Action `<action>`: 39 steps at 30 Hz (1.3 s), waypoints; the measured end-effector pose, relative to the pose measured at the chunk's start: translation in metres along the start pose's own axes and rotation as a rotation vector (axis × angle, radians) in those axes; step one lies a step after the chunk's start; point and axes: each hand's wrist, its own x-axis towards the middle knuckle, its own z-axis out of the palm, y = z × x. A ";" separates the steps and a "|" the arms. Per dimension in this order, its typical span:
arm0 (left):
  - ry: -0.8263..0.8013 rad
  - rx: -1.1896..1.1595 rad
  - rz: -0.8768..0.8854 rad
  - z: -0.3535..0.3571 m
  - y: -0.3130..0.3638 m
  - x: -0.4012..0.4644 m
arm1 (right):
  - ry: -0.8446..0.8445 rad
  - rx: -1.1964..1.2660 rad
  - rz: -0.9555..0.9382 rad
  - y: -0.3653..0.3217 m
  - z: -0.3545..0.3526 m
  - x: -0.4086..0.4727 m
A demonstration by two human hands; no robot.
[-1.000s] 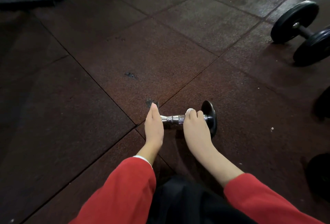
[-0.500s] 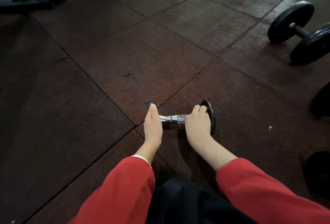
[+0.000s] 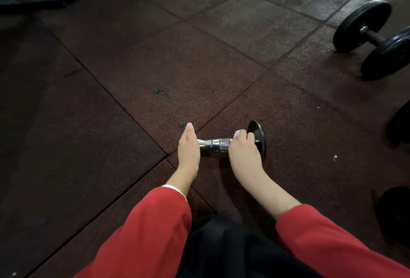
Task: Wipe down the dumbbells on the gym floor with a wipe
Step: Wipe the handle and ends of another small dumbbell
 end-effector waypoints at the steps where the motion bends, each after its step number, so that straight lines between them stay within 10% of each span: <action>1: 0.004 -0.001 0.002 0.000 -0.001 0.000 | -0.007 0.013 -0.044 -0.001 -0.004 0.003; 11: 0.017 0.002 0.027 0.000 -0.007 -0.002 | -0.011 0.458 -0.504 -0.022 -0.006 0.015; 22: 0.018 0.018 0.060 0.001 -0.010 0.000 | -0.124 0.356 -0.519 -0.033 -0.016 0.038; 39: 0.037 0.016 0.044 0.002 -0.008 0.004 | 0.170 0.166 -0.559 -0.030 0.000 0.004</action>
